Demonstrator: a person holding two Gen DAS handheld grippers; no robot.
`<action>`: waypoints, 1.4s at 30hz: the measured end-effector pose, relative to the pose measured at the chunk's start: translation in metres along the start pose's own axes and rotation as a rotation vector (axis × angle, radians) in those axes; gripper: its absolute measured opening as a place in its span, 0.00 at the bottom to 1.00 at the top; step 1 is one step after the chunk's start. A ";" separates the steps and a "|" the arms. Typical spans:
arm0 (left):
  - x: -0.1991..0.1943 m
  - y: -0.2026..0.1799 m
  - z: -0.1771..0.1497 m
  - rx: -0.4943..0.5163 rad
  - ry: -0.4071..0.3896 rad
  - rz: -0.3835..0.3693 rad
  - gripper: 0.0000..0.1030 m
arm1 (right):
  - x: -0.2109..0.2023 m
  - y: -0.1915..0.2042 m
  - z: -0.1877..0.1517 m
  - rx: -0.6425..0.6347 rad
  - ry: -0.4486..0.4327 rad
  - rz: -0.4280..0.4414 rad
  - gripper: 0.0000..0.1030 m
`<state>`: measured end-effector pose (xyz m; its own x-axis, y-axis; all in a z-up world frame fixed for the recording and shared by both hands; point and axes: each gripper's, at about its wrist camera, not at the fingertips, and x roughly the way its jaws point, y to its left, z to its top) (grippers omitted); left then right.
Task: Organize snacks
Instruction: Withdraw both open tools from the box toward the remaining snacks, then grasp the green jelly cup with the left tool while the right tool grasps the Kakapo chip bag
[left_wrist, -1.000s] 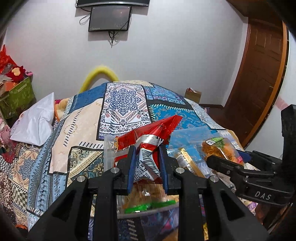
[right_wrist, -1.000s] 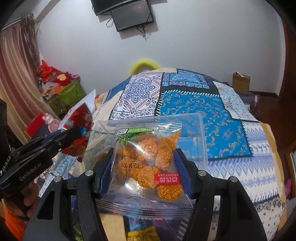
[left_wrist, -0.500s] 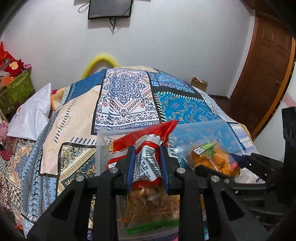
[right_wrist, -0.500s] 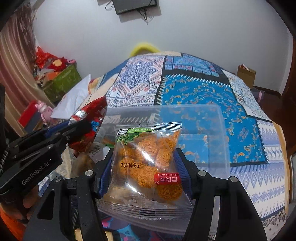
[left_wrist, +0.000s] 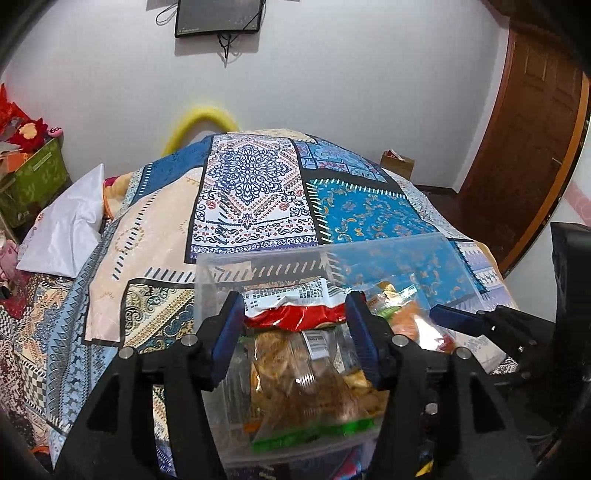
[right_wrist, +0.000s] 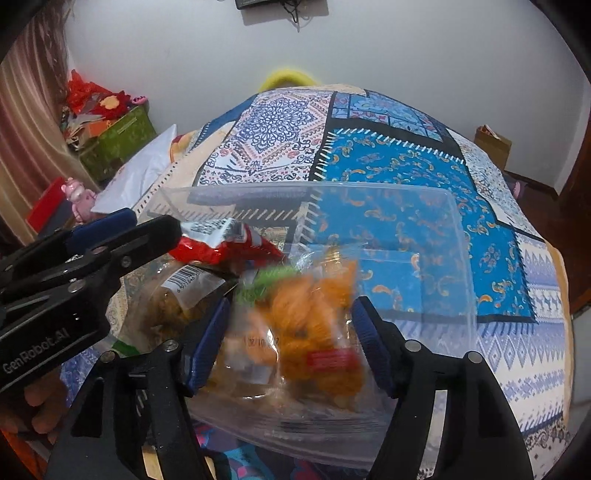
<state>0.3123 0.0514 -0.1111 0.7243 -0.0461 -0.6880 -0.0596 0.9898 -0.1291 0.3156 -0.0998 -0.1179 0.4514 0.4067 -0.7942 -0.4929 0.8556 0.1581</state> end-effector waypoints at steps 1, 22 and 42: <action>-0.004 0.000 -0.001 0.000 -0.004 0.000 0.59 | -0.003 0.000 0.000 0.002 -0.002 0.004 0.65; -0.123 -0.009 -0.047 0.029 -0.075 0.019 0.80 | -0.127 0.013 -0.039 -0.017 -0.201 -0.028 0.80; -0.096 -0.012 -0.155 0.028 0.186 -0.010 0.81 | -0.100 0.007 -0.124 0.011 -0.043 -0.044 0.82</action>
<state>0.1368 0.0228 -0.1538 0.5850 -0.0776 -0.8073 -0.0320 0.9924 -0.1186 0.1750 -0.1736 -0.1101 0.5041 0.3818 -0.7747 -0.4636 0.8764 0.1302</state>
